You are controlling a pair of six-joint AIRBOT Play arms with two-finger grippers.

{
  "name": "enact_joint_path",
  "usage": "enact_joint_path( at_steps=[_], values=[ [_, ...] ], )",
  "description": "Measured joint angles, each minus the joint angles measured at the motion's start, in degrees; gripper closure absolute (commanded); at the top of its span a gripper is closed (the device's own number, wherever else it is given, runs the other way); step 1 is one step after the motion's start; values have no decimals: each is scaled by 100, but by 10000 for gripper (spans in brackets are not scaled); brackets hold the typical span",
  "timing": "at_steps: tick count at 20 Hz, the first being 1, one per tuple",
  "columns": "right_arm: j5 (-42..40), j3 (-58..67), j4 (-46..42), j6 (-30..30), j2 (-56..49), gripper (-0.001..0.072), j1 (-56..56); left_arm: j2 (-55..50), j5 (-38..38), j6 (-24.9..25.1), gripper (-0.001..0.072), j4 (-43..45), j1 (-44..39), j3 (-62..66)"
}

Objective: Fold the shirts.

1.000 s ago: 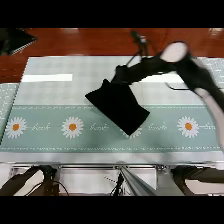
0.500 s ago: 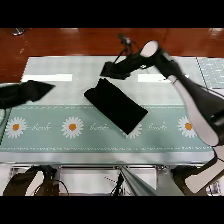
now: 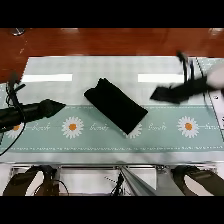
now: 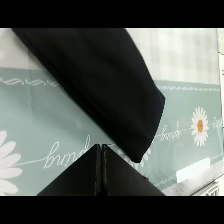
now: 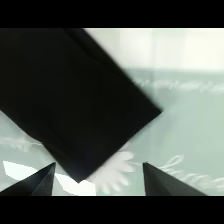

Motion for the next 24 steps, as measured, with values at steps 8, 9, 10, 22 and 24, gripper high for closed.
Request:
enact_joint_path(
  at_steps=[8,9,10,22,24],
  values=[
    [-2535,-2802,2601,-332,199,95,723,0,-28,-2,680,-9,0,-286],
    [-2605,-2726,2782,-498,-50,95,754,0,-31,-2,680,-11,0,-295],
    [-2669,-2603,2962,-669,-343,95,778,0,-37,-2,680,-11,0,-297],
    [-1307,535,3270,-2210,-2522,689,837,0,-52,-2,680,-11,0,-306],
    [-890,1445,2824,-2072,-2570,689,828,0,-52,-2,680,-11,0,-308]
  ],
)
